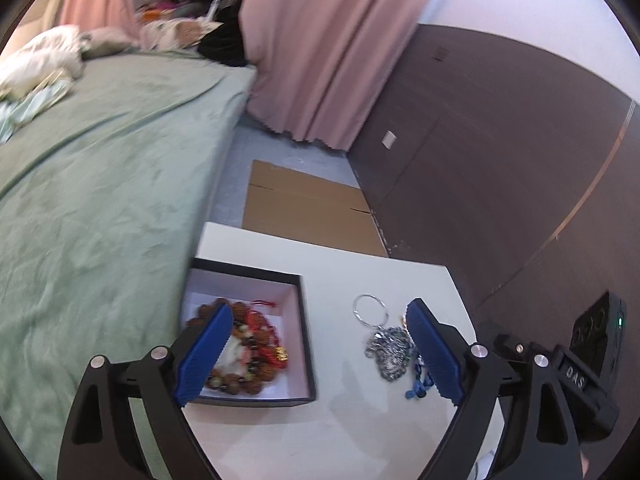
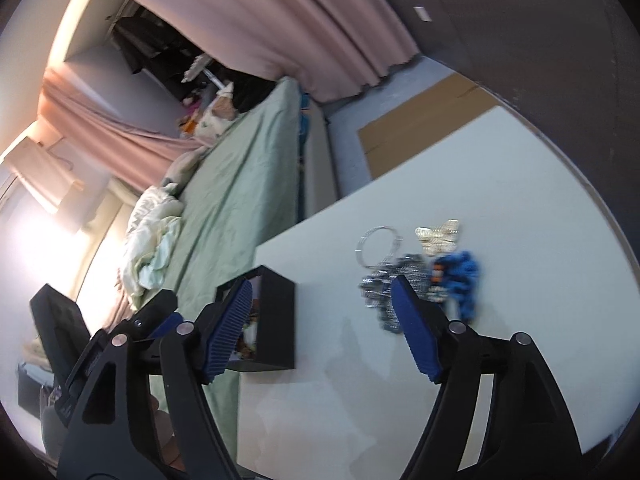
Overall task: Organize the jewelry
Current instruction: 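Lower the dark beaded bracelet into the black box and open the right tool, then grasp the silver pendant chain with the left tool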
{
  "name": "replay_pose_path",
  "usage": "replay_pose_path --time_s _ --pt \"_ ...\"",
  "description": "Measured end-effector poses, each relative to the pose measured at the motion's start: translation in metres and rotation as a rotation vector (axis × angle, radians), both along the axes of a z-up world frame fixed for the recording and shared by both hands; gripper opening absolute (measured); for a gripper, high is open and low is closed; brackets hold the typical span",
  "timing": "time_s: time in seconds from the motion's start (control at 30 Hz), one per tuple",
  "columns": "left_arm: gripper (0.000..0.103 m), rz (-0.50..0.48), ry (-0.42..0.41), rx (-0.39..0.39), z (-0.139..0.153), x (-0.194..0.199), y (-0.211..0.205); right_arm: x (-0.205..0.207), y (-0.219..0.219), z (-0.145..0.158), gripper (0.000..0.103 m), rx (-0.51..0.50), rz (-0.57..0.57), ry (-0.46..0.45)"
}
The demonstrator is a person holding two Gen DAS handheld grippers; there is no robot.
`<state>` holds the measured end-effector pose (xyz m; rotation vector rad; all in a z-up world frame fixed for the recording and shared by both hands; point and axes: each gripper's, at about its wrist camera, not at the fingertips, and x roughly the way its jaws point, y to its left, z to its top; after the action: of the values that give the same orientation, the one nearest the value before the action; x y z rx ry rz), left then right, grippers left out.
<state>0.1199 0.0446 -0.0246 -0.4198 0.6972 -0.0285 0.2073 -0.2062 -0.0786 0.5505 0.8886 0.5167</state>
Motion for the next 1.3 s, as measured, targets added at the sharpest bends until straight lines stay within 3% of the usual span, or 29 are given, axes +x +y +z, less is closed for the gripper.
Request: replay_pose_path --time_s 0.07,0.33,0.57,0.9,1.3 --pt "0.086 -0.029 -0.001 0.021 -0.002 0.004 -0.013 0.001 -0.011 -0.003 0.08 -0.009 -0.028 0.025" --pt "0.085 -0.095 0.01 0.028 -0.013 0.018 -0.046 0.006 -0.052 -0.02 0.082 -0.03 -0.118 0.145" --pt "0.058 -0.15 0.086 0.01 -0.029 0.044 -0.067 0.011 -0.07 -0.038 0.082 0.005 -0.137 0.248" --pt "0.038 -0.212 0.193 0.014 -0.051 0.083 -0.092 0.011 -0.072 -0.034 0.082 0.032 -0.114 0.261" --pt "0.035 -0.206 0.256 0.04 -0.083 0.102 -0.104 0.013 -0.078 -0.035 0.082 0.035 -0.12 0.271"
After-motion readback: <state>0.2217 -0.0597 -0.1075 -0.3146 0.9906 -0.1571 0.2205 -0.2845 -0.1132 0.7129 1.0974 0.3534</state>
